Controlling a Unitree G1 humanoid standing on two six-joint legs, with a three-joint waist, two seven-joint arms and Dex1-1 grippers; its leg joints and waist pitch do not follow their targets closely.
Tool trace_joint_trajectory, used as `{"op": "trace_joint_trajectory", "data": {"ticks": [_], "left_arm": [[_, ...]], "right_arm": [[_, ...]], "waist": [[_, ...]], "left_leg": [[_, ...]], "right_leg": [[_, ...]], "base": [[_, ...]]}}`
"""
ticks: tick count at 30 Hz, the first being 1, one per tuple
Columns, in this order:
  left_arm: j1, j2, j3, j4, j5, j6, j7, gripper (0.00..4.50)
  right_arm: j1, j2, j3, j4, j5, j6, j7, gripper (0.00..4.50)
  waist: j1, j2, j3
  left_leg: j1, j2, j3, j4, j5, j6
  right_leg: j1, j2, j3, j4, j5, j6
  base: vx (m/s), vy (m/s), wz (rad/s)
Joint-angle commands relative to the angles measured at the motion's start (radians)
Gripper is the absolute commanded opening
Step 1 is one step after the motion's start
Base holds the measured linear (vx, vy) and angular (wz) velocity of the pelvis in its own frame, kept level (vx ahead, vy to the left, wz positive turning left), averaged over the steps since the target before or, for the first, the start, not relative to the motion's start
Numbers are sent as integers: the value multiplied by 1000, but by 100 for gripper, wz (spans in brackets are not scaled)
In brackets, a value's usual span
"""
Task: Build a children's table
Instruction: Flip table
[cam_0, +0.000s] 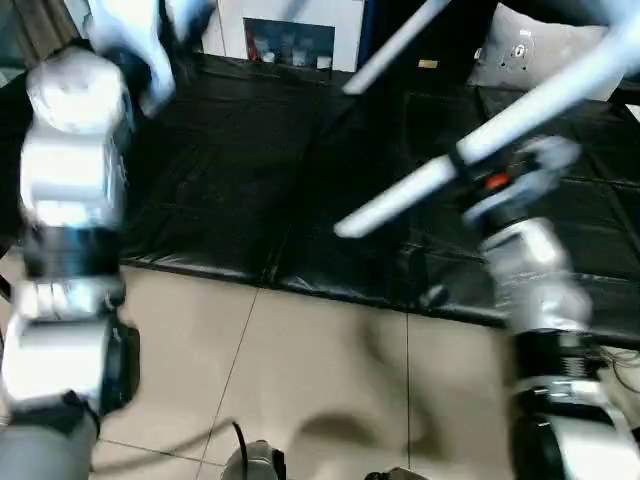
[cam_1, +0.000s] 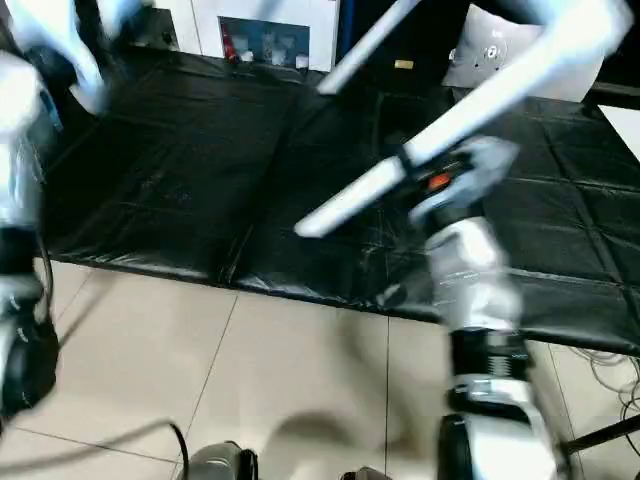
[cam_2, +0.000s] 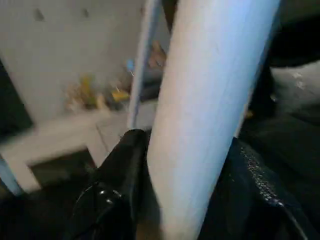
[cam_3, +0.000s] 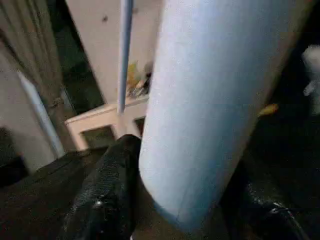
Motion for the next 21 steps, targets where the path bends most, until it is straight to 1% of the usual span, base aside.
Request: {"op": "trace_joint_trajectory", "data": {"ticks": [1,2,3,4,5,6,7,9,10,11,12,13,14,15,16,17,18,19,20,21], "left_arm": [[32,-28,-5,-57,-37,30,-3,189],[94,-48,-8,-104,-41,51,7,185],[106,-51,-10,-114,-41,55,9,180],[135,-58,-15,-134,-41,62,15,175],[178,-73,-17,-157,-44,68,29,175],[189,-77,-16,-162,-45,68,33,164],[214,-83,-18,-166,-43,64,45,164],[264,-97,-13,-160,-31,47,76,159],[276,-98,-13,-151,-26,34,81,159],[280,-98,-13,-147,-24,29,83,159],[282,-98,-13,-144,-23,26,84,159],[302,-89,-22,-124,-2,0,90,159],[306,-87,-24,-120,3,-6,92,159],[311,-82,-26,-94,10,-43,94,159],[315,-76,-30,-55,13,-98,96,159],[315,-76,-30,-52,13,-102,96,159],[317,-77,-30,-30,6,-128,89,159],[316,-83,-21,-15,-7,-151,92,159],[315,-89,-11,-1,-17,-169,98,159],[316,-85,-14,18,-19,-196,86,215]], "right_arm": [[-49,-26,3,-111,-33,-46,-2,189],[-43,-45,15,-143,-51,-39,-3,185],[-42,-49,19,-148,-57,-38,-2,182],[-38,-56,29,-160,-68,-33,-1,178],[-31,-57,42,-178,-76,-24,2,178],[-29,-57,45,-182,-78,-22,3,170],[-25,-53,53,-187,-80,-19,2,170],[-14,-35,75,-183,-93,-25,-3,164],[-10,-27,84,-183,-96,-24,-3,162],[-9,-24,88,-183,-97,-22,-3,162],[-9,-22,90,-184,-98,-22,-3,161],[-3,-2,104,-186,-111,-17,-12,161],[-1,3,108,-186,-115,-15,-15,161],[6,16,122,-187,-125,-6,-25,161],[20,34,142,-188,-145,16,-48,161],[22,35,143,-188,-146,18,-50,196],[35,48,150,-188,-150,32,-62,217],[45,54,155,-183,-161,18,-66,231],[56,62,158,-177,-167,5,-66,237],[71,70,159,-169,-181,-15,-76,253]], "waist": [[-4,-16,-104],[-5,-16,-104],[-5,-15,-104],[-7,-15,-102],[-9,-13,-102],[-10,-13,-101],[-13,-13,-99],[-13,-13,-98],[-14,-13,-96],[-14,-13,-96],[-15,-13,-94],[-16,-15,-93],[-17,-16,-94],[-17,-15,-92],[-21,-20,-91],[-21,-18,-91],[-23,-18,-91],[-25,-23,-91],[-27,-22,-92],[-28,-22,-92]], "left_leg": [[29,88,-39,-58,16,81],[29,86,-37,-57,18,89],[28,89,-39,-56,18,95],[25,86,-38,-55,10,106],[24,89,-39,-56,-2,105],[28,89,-38,-56,-23,102],[31,90,-37,-58,-42,98],[34,92,-37,-59,-54,88],[37,96,-39,-63,-75,72],[37,96,-39,-63,-75,72],[40,98,-41,-67,-97,54],[40,99,-42,-69,-101,46],[39,99,-42,-70,-101,41],[40,98,-42,-72,-112,33],[41,96,-43,-76,-132,20],[43,96,-42,-77,-144,11],[44,97,-45,-80,-160,-5],[46,100,-45,-83,-173,-19],[45,99,-45,-82,-175,-23],[45,99,-45,-84,-182,-28]], "right_leg": [[60,-86,63,-47,64,-254],[59,-85,62,-47,68,-255],[61,-88,62,-48,69,-257],[61,-86,62,-51,54,-253],[62,-87,61,-54,34,-251],[59,-85,61,-59,7,-248],[56,-82,61,-63,-22,-244],[54,-80,61,-67,-41,-239],[52,-78,61,-71,-60,-230],[52,-78,61,-71,-60,-230],[51,-78,62,-71,-74,-222],[51,-78,62,-72,-81,-214],[52,-79,62,-71,-81,-211],[48,-79,63,-75,-94,-202],[49,-79,64,-79,-114,-189],[48,-79,64,-79,-122,-184],[49,-80,65,-81,-126,-175],[48,-83,66,-79,-122,-173],[48,-83,66,-78,-115,-174],[48,-83,66,-78,-110,-174]], "base": [[0,0,0],[0,0,0],[0,0,0],[0,0,0],[0,0,0],[0,0,0],[0,0,0],[0,0,0],[0,0,0],[0,0,0],[0,0,0],[0,0,0],[0,0,0],[0,0,0],[0,0,0],[0,0,0],[0,0,0],[0,0,0],[0,0,0],[0,0,0]]}}
